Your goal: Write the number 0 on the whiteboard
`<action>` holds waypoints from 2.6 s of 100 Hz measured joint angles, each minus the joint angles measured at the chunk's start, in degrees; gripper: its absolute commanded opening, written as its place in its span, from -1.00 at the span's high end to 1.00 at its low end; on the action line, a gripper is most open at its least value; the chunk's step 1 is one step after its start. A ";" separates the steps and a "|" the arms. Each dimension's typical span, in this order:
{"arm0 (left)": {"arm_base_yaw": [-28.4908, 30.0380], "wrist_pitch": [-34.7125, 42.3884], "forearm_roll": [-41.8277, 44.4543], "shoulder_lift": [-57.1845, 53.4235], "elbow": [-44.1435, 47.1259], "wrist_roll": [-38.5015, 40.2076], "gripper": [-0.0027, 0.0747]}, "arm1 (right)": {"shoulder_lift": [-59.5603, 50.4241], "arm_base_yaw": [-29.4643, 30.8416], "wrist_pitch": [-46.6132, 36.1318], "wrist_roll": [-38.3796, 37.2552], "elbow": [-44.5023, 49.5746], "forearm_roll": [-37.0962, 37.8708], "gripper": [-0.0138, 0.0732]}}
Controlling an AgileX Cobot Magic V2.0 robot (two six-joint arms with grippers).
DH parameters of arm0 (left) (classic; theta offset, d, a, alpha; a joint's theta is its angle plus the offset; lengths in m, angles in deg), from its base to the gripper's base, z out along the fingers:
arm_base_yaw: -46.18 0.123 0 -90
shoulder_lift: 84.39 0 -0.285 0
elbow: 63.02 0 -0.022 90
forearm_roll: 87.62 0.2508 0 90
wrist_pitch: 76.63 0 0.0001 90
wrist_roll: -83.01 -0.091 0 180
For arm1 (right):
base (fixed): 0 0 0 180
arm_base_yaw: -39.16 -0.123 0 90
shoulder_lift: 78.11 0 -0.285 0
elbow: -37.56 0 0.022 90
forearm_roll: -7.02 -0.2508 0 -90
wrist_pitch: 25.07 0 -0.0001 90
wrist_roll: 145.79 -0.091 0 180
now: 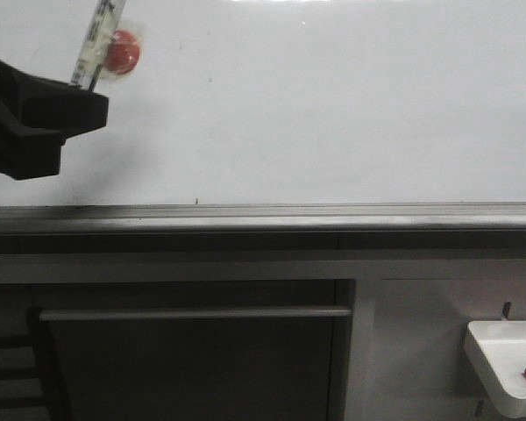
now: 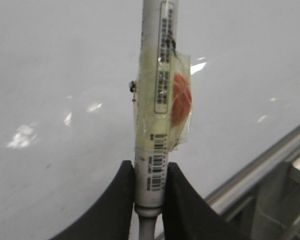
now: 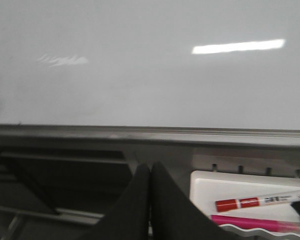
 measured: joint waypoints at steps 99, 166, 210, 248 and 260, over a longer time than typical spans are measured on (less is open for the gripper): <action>-0.22 -11.76 42.68 -18.12 0.00 0.05 0.98 | 47.89 -34.52 -0.74 52.19 -23.78 -30.79 -0.13; -0.22 -12.43 42.77 -17.61 0.00 0.31 0.98 | 56.77 -42.58 -6.56 53.75 -28.45 -31.39 -0.12; -0.22 -14.83 42.61 -17.26 0.00 1.49 0.98 | 58.76 -42.58 -6.92 53.74 -28.45 -31.39 -0.12; -0.22 -15.06 42.48 -17.26 0.69 1.58 0.98 | 58.76 -42.58 -8.76 53.74 -28.45 -31.39 0.69; -0.22 -15.06 42.13 -17.26 0.69 1.72 0.98 | 58.76 -42.58 -9.80 53.74 -28.45 -31.28 0.84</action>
